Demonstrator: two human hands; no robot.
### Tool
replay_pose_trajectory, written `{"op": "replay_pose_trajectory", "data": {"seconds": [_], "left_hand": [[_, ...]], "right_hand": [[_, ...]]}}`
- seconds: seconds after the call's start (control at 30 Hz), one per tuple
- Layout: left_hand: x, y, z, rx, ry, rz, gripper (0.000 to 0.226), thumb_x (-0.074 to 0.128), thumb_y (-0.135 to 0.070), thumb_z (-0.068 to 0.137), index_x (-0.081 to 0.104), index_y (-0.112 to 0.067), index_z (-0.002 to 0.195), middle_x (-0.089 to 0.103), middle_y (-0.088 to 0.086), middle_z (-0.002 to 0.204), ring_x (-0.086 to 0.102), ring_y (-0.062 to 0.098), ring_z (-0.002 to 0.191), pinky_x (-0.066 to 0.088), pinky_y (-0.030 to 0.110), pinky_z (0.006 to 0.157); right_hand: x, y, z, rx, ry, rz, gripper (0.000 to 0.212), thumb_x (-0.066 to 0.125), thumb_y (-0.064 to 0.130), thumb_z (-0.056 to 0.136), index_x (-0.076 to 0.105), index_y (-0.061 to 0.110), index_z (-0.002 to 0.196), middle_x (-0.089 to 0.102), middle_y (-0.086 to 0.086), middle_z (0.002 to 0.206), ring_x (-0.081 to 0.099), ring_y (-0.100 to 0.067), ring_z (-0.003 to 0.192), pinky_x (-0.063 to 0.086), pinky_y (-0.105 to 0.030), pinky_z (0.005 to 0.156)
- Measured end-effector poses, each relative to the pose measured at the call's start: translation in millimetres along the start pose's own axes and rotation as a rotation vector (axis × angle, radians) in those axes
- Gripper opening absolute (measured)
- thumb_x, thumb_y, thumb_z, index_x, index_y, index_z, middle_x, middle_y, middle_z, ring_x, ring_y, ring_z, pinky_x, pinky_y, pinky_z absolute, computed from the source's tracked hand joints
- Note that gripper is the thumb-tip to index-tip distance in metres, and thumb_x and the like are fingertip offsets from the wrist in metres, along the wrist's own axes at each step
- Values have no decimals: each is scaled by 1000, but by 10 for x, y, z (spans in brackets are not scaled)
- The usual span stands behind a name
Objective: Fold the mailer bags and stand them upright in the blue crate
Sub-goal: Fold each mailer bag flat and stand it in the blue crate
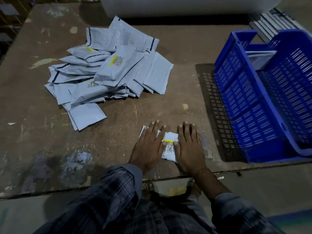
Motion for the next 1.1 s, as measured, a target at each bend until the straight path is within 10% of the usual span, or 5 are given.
{"op": "replay_pose_trajectory", "data": {"seconds": [1.1], "left_hand": [[118,99,119,58,89,93,67,25,-40,111,12,-7,168,4,12,177,6,27,163,22,50,129]], "right_hand": [[53,53,41,-11,50,-44,62,21,40,106,16,23,165,4,-15,173,1,-40,159,24,-58,123]]}}
Point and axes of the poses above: each hand's wrist, its own z-axis towards the middle knuckle, its own x-axis out of the palm, y = z × x, the point moved 9 cm from there along z, towards the middle knuckle
